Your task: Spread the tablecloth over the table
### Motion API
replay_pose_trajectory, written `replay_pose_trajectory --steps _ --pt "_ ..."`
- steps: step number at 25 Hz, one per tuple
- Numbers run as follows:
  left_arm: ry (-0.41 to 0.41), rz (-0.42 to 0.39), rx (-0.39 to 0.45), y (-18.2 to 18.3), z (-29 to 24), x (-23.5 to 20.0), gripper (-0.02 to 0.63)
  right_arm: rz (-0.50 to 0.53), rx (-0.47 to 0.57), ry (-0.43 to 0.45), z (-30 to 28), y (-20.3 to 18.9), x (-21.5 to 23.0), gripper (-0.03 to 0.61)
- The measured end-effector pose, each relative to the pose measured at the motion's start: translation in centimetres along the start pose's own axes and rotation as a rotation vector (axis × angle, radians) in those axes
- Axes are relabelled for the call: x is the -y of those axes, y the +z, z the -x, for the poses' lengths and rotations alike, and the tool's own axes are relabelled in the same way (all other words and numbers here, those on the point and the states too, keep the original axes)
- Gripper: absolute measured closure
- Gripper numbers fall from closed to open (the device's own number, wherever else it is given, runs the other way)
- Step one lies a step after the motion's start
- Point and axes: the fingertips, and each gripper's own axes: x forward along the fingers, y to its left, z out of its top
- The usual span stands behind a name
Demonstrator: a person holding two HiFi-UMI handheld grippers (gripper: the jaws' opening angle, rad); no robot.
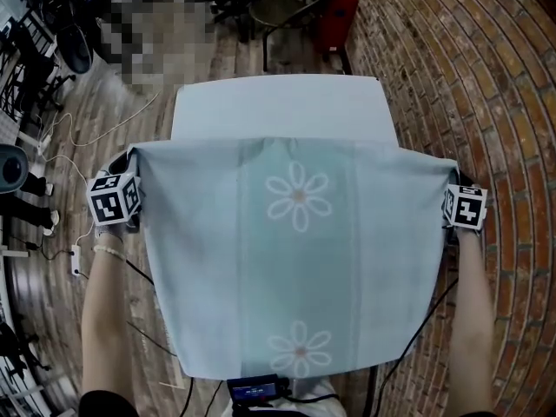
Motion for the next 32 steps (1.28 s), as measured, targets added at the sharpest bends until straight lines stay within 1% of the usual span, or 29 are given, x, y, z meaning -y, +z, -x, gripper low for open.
replay_pose_trajectory --steps 3,6,9,11,12,14,17,22,27,32 --pt "-0.007 -0.006 -0.043 -1.5 -0.6 0.0 0.598 -0.023 -0.003 0.027 -0.4 -0.6 -0.9 0.536" --pt "-0.037 0.024 -0.068 -2.6 -0.6 0.2 0.597 -0.067 -0.023 0.081 -0.6 -1.5 -2.0 0.477" --pt "-0.087 0.069 -0.074 -3.4 -0.2 0.8 0.492 -0.131 -0.022 0.133 -0.2 -2.2 -2.5 0.415" --pt "-0.115 0.100 -0.072 -3.6 0.4 1.1 0.438 -0.167 -0.011 0.171 0.5 -2.8 -2.8 0.383" --pt "-0.126 0.116 -0.074 -3.9 0.9 1.2 0.423 -0.182 -0.003 0.191 1.0 -3.1 -2.9 0.365" --pt "-0.150 0.145 -0.087 -4.8 2.1 1.5 0.403 -0.222 0.018 0.230 2.3 -3.5 -3.2 0.352" --pt "-0.178 0.162 -0.106 -6.8 4.6 2.6 0.403 -0.261 0.047 0.280 4.5 -4.1 -4.1 0.350" --pt "-0.208 0.208 -0.094 -9.1 10.1 5.5 0.403 -0.323 0.102 0.384 9.4 -5.4 -5.9 0.350" --pt "-0.226 0.290 -0.076 -12.1 16.4 8.8 0.407 -0.328 0.112 0.479 14.7 -9.6 -8.3 0.350" --pt "-0.224 0.337 -0.104 -16.4 22.4 12.1 0.408 -0.320 0.087 0.548 19.2 -14.6 -10.7 0.351"
